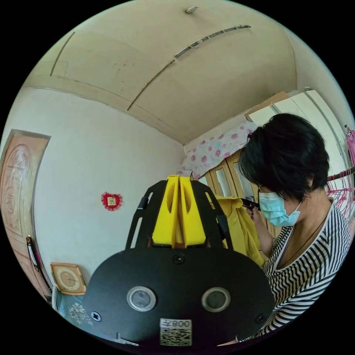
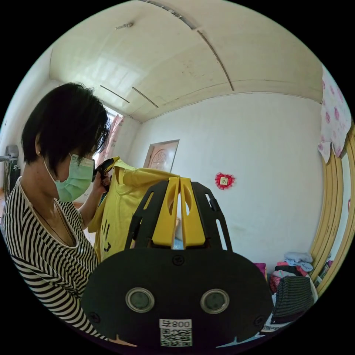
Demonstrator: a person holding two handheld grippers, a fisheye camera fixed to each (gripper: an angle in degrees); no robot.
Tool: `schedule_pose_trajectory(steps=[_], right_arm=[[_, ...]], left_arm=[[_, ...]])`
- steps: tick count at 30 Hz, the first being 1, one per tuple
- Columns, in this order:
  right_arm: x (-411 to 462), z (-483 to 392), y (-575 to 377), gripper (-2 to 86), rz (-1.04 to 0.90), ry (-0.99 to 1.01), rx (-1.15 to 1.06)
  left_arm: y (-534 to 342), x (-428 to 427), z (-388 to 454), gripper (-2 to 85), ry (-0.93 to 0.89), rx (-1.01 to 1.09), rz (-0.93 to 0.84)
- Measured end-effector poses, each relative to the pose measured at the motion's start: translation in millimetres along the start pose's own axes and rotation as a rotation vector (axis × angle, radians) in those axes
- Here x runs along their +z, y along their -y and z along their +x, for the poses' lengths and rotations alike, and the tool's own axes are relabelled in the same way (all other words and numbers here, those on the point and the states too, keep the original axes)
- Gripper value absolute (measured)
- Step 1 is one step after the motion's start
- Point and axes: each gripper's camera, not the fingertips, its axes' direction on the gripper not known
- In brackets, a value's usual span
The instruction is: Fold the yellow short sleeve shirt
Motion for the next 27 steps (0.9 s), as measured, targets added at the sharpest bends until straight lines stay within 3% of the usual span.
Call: schedule_pose_trajectory(steps=[9, 15, 22, 27], right_arm=[[145.3, 79.8, -56.1, -0.1, -0.129, -0.023, 0.094], [335.6, 199.4, -141.4, -0.1, -0.352, -0.024, 0.23], [635.2, 355.0, -345.9, 0.1, -0.793, -0.103, 0.398], [773.5, 409.6, -566.2, 0.1, -1.167, -0.147, 0.587]], left_arm=[[-54.5, 105.1, -139.9, 0.3, 0.065, -0.093, -0.166], [-155.9, 220.7, -319.7, 0.4, 0.14, -0.25, -0.372], [-413.2, 363.1, -579.1, 2.6, 0.262, -0.569, -0.72], [-645.5, 356.7, -690.1, 6.4, 0.343, -0.891, -0.964]])
